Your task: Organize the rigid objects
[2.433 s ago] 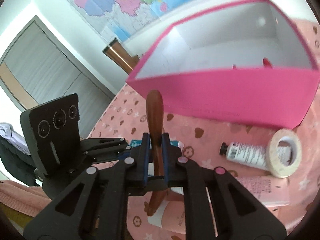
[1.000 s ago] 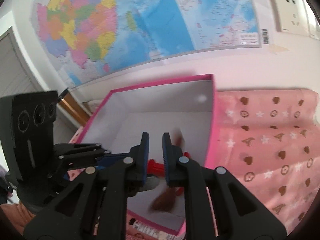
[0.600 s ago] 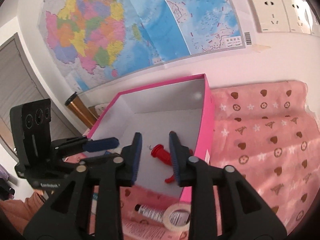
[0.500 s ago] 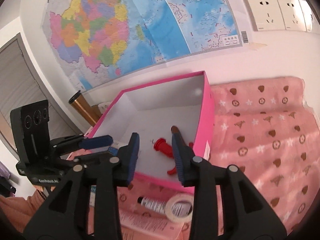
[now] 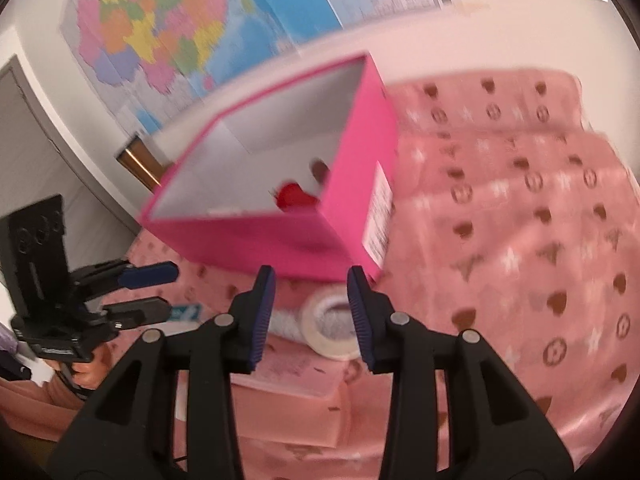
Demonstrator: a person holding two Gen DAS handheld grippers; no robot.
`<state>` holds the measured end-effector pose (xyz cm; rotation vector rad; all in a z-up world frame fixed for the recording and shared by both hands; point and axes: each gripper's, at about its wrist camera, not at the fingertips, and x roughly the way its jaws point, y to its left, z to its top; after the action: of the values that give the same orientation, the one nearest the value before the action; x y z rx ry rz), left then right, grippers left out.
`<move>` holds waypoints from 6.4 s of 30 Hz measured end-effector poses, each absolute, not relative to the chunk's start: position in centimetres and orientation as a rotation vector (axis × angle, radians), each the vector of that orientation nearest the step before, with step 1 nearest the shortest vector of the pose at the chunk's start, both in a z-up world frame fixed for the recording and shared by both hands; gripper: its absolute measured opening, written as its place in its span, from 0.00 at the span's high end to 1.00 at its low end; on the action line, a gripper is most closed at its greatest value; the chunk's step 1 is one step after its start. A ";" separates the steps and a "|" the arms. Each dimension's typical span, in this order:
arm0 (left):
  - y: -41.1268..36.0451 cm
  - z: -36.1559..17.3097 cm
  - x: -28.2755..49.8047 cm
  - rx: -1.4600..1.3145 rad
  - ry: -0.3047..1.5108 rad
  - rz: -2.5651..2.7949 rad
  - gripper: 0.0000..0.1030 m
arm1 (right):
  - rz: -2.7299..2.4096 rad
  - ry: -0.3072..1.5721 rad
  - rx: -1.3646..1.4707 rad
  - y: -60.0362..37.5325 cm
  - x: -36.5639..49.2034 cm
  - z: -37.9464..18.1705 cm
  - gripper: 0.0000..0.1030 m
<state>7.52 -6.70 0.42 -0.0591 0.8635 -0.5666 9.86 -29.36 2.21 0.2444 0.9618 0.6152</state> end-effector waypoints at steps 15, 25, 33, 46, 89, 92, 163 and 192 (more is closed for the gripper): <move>-9.7 -2.1 8.1 -0.069 0.943 -0.590 0.52 | 0.530 1.087 0.201 -29.4 10.4 -2.9 0.62; -10.3 -2.8 8.8 -0.073 0.966 -0.599 0.54 | 0.508 1.079 0.071 -27.3 10.8 -3.1 0.65; -10.8 -3.3 9.1 -0.078 0.992 -0.604 0.54 | 0.503 1.066 0.015 -26.8 10.8 -3.3 0.83; -11.4 -3.4 9.4 -0.084 0.997 -0.634 0.61 | 0.520 0.999 0.056 -27.4 8.8 -1.4 0.84; -8.9 5.6 13.6 -0.056 0.779 -0.557 0.70 | 0.589 0.787 -0.089 -22.1 13.8 9.2 0.85; -8.8 5.0 14.7 -0.060 0.807 -0.544 0.70 | 0.577 0.821 -0.103 -21.6 15.0 8.4 0.85; -7.9 -4.2 8.7 -0.076 1.007 -0.548 0.64 | 0.611 1.078 0.198 -26.9 9.6 -3.3 0.54; -6.9 -0.4 6.5 -0.087 0.910 -0.557 0.64 | 0.642 0.918 0.200 -26.8 6.8 2.9 0.54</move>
<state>6.50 -6.90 -0.36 -0.0866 0.9095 -0.5568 6.79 -26.83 2.93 0.2001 0.9176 0.6418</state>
